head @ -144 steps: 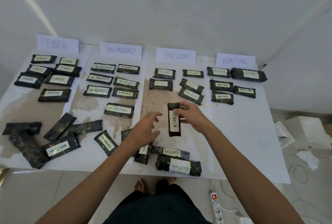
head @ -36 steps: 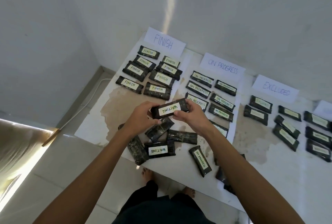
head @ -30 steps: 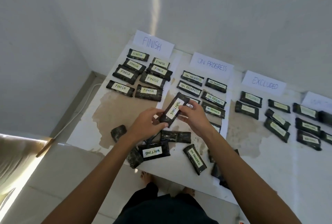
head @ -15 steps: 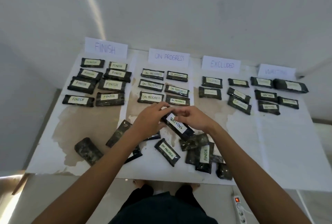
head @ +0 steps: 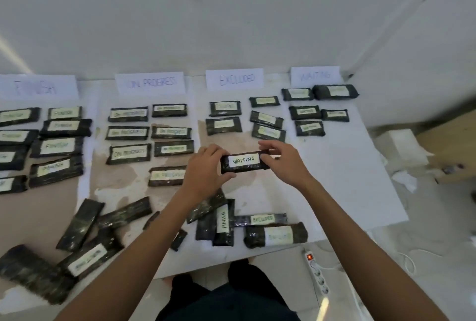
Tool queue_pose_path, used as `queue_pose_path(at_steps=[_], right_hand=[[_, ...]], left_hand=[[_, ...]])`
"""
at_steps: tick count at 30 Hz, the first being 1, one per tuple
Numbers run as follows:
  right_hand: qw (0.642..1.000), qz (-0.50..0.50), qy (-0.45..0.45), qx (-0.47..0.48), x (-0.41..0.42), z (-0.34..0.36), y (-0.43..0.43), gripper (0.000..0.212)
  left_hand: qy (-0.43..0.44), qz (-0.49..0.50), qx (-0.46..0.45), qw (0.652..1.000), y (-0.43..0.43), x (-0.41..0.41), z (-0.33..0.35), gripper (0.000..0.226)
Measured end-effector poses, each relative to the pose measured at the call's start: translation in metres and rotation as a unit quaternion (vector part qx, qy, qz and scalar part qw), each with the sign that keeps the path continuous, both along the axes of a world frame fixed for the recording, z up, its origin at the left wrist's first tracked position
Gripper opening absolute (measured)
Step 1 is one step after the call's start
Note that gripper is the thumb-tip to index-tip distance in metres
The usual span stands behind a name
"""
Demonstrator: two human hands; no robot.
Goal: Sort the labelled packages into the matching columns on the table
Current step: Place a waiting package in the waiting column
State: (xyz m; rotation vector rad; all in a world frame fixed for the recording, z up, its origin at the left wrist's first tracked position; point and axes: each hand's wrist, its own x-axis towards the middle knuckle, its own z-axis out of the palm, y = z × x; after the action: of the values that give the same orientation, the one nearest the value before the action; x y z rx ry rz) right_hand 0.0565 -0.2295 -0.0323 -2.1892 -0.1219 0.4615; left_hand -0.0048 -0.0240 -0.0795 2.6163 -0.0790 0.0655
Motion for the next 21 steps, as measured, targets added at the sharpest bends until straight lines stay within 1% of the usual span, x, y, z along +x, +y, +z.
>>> queue_pose_path(at_steps=[3, 6, 9, 17, 21], right_hand=[[0.999, -0.036, -0.027, -0.011, 0.016, -0.002, -0.044, 0.033], [0.996, -0.072, -0.05, -0.027, 0.032, -0.012, -0.084, 0.035], [0.993, -0.081, -0.067, -0.051, 0.05, -0.026, -0.12, 0.035], [0.987, -0.121, -0.076, -0.074, 0.113, -0.06, -0.213, 0.037], [0.981, -0.15, -0.076, -0.093, 0.146, -0.081, -0.256, 0.037]], left_hand=[[0.006, 0.006, 0.007, 1.0, -0.042, 0.026, -0.006, 0.057], [0.031, 0.011, 0.004, 0.999, -0.086, 0.054, -0.012, 0.057], [0.036, 0.015, -0.002, 0.999, -0.131, 0.083, -0.02, 0.056], [0.047, -0.017, 0.011, 0.999, -0.239, 0.176, -0.049, 0.058], [0.05, -0.029, -0.002, 0.998, -0.292, 0.215, -0.068, 0.057]])
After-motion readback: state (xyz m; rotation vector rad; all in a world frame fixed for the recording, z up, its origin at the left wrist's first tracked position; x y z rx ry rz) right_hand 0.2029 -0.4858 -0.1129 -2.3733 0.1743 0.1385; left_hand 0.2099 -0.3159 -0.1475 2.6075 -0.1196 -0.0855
